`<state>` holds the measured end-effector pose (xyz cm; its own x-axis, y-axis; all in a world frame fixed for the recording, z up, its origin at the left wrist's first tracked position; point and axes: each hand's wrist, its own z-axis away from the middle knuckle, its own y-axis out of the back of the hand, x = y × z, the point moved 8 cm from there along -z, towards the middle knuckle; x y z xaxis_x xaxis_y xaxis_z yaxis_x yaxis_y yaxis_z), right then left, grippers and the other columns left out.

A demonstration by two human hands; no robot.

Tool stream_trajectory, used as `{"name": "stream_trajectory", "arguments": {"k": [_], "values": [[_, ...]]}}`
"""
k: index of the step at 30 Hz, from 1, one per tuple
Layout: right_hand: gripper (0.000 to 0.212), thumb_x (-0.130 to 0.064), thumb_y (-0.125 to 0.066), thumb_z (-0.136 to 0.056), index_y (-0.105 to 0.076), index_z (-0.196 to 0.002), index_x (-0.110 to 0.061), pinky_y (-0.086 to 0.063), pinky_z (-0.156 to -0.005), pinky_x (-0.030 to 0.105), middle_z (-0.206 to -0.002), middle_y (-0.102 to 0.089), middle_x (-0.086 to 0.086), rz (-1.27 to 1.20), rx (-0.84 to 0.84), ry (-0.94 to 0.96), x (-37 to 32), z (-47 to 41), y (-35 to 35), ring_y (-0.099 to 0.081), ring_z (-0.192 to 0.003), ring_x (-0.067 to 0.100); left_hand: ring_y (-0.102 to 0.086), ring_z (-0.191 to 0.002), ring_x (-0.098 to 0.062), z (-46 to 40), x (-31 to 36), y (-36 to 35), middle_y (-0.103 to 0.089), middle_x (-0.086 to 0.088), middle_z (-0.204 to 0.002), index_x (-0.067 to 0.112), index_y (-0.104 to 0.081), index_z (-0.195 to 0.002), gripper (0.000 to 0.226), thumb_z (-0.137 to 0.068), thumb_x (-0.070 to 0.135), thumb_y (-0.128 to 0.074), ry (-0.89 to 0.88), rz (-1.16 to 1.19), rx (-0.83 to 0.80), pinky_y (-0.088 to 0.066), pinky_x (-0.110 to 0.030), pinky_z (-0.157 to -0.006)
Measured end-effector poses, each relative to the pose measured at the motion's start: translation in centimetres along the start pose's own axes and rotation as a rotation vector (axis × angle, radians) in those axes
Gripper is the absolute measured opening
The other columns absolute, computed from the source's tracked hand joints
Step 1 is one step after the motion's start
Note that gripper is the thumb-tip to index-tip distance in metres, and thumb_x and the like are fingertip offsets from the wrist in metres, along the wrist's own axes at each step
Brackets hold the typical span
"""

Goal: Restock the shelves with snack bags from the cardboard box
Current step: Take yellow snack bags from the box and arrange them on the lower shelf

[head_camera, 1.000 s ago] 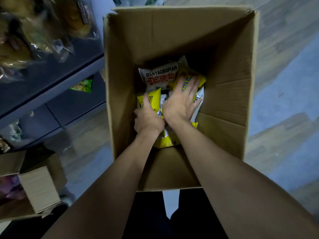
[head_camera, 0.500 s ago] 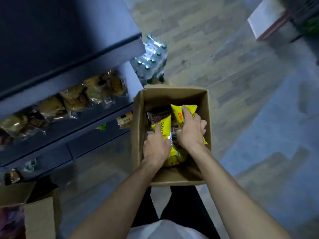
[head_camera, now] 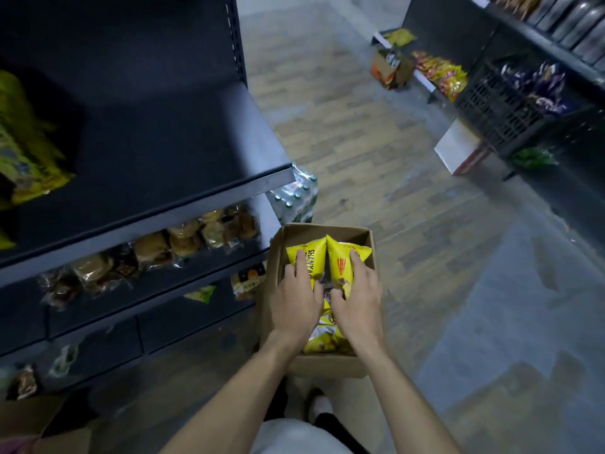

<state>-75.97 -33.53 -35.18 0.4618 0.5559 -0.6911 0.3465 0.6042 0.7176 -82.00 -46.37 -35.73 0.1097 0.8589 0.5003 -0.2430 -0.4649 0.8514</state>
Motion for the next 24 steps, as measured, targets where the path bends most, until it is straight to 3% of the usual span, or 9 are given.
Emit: {"name": "stream_trajectory", "arguments": {"k": [6, 11, 14, 20, 24], "values": [[0.076, -0.018, -0.063, -0.08, -0.034, -0.149, -0.026, -0.035, -0.097, 0.033, -0.123, -0.046, 0.005, 0.022, -0.034, 0.142, -2.6, 2.3, 2.2, -0.041, -0.114, 0.025, -0.061, -0.102, -0.026, 4.3, 0.0, 4.5, -0.051, -0.004, -0.125, 0.024, -0.025, -0.149, 0.068, -0.09, 0.042, -0.054, 0.116, -0.139, 0.154, -0.047, -0.036, -0.063], [0.078, -0.022, -0.064, -0.083, -0.027, -0.151, -0.028, -0.036, -0.094, 0.028, -0.126, -0.041, -0.001, -0.012, -0.139, 0.32, -7.1, 5.4, 1.4, -0.036, -0.115, 0.017, -0.065, -0.076, -0.018, 8.6, -2.0, 7.6, -0.058, 0.001, -0.099, 0.02, -0.044, -0.141, 0.071, -0.078, 0.038, -0.071, 0.162, -0.148, 0.292, -0.044, -0.031, -0.043], [0.077, -0.021, -0.064, -0.083, -0.028, -0.151, -0.026, -0.037, -0.096, 0.029, -0.13, -0.04, 0.0, -0.036, -0.213, 0.419, -10.6, 7.5, -0.1, -0.036, -0.119, 0.016, -0.065, -0.072, -0.015, 10.9, -4.4, 10.0, -0.059, 0.002, -0.098, 0.019, -0.045, -0.14, 0.072, -0.076, 0.038, -0.074, 0.246, -0.145, 0.369, -0.045, -0.03, -0.041], [0.076, -0.025, -0.065, -0.082, -0.029, -0.15, -0.026, -0.044, -0.101, 0.045, -0.133, -0.039, 0.006, -0.064, -0.308, 0.554, -16.9, 11.0, -4.5, -0.038, -0.121, 0.023, -0.064, -0.077, -0.015, 13.7, -10.5, 16.6, -0.058, 0.002, -0.101, 0.02, -0.043, -0.142, 0.069, -0.08, 0.039, -0.067, 0.388, -0.118, 0.525, -0.045, -0.029, -0.044], [0.074, -0.025, -0.063, -0.084, -0.028, -0.149, -0.026, -0.047, -0.098, 0.044, -0.132, -0.036, 0.004, -0.103, -0.313, 0.599, -21.4, 12.8, -7.6, -0.039, -0.121, 0.023, -0.064, -0.078, -0.016, 13.8, -14.7, 20.8, -0.058, 0.003, -0.101, 0.02, -0.043, -0.142, 0.068, -0.081, 0.038, -0.066, 0.428, -0.145, 0.585, -0.047, -0.03, -0.045]]}}
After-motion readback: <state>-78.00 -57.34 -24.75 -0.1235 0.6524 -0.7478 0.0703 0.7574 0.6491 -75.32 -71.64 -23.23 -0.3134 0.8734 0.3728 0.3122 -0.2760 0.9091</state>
